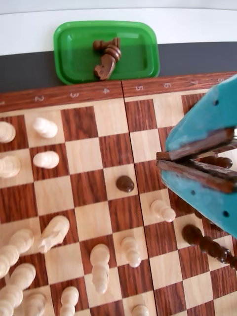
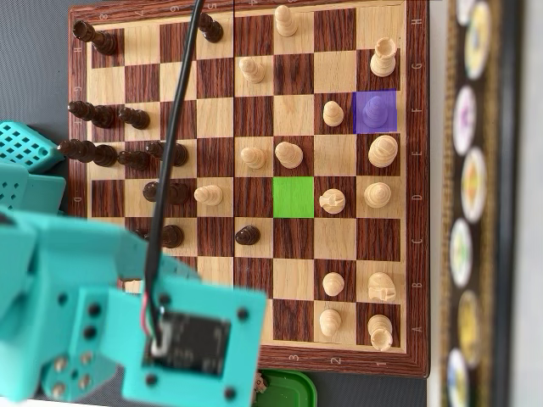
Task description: Play chess
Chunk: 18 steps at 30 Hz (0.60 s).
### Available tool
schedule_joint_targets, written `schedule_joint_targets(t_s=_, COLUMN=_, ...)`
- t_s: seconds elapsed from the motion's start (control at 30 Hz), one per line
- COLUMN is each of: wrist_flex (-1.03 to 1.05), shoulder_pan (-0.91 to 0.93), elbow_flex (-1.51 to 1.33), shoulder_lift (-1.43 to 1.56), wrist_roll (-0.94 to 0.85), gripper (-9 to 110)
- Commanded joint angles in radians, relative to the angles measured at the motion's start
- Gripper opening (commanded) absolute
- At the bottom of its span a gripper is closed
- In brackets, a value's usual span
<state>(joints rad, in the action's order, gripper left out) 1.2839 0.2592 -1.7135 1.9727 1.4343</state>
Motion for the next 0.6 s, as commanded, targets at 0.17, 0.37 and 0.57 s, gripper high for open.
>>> schedule_joint_targets(t_s=0.17, wrist_flex=-0.176, shoulder_pan=-0.166, elbow_flex=-0.123, shoulder_lift=0.123, wrist_roll=0.115, gripper=3)
schedule_joint_targets(t_s=0.37, wrist_flex=-0.224, shoulder_pan=-0.273, elbow_flex=-0.17, shoulder_lift=0.132, wrist_roll=0.155, gripper=3)
schedule_joint_targets(t_s=0.57, wrist_flex=-0.224, shoulder_pan=-0.359, elbow_flex=-0.163, shoulder_lift=0.123, wrist_roll=0.155, gripper=3)
